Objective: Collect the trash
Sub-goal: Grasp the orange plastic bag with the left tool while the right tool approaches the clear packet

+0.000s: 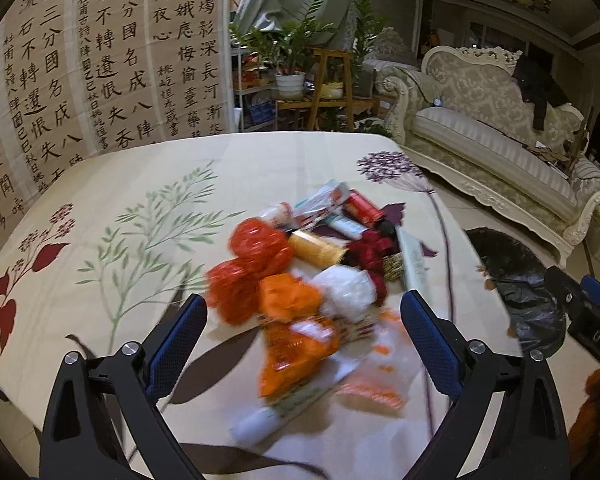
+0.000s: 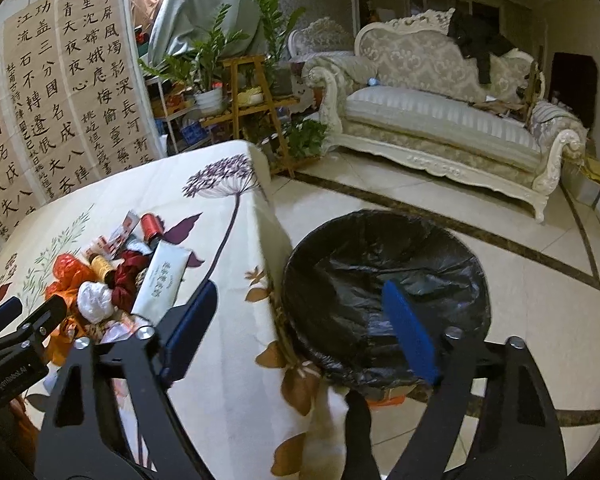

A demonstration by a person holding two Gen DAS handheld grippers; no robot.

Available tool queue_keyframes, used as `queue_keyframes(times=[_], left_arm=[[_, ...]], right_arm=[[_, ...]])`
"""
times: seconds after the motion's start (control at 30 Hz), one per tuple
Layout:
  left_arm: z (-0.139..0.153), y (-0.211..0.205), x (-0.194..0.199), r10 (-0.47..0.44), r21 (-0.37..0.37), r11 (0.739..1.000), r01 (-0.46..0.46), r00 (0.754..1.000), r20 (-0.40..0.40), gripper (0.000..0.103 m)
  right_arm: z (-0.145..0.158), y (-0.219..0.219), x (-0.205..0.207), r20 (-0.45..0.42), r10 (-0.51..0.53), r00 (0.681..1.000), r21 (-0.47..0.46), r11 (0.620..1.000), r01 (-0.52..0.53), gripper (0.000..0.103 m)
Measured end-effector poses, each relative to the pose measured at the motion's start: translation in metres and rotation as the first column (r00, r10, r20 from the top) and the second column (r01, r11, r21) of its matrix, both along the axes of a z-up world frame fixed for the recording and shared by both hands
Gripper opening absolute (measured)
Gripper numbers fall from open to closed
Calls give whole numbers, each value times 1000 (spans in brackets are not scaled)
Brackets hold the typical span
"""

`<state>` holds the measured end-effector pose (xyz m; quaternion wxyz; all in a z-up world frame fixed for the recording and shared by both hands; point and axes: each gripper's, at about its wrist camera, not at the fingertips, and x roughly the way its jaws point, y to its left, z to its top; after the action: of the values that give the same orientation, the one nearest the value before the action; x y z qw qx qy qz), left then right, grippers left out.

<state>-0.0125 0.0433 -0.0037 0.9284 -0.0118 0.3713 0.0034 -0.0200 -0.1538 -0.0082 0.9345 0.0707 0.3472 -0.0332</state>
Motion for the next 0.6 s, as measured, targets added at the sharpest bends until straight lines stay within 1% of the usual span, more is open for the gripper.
queue_keyframes(times=[0.03,0.07,0.1,0.13,0.2,0.33,0.6], left_arm=[[-1,4,-2,3,2,1000,-3,1000,-3,90],[-1,8,-4,7,4,1000,-7,1000,-7,81],[-3,12,-6,11,6,1000,-11,1000,-12,77],[-4,17,-8,9,-2,1000,-9,1000,-22,76],[-7,26,-13,13,-9,1000,-13,999,-30,76],[-11,36,-25,20,12,1000,-19,999,-25,76],[-24,41,-34,1,-3,1000,-1,998,-58,76]], right_arm=[[-1,1,0,-4,4,1000,0,1000,-4,80],[-3,3,0,-8,11,1000,0,1000,-11,79],[-4,5,0,-13,17,1000,0,1000,-17,79],[-4,6,-1,-16,20,1000,2,1000,-20,79],[-5,11,-2,-22,32,999,4,999,-32,78],[-7,20,-6,-29,57,998,5,998,-57,78],[-13,36,-15,-47,89,995,-1,996,-89,78]])
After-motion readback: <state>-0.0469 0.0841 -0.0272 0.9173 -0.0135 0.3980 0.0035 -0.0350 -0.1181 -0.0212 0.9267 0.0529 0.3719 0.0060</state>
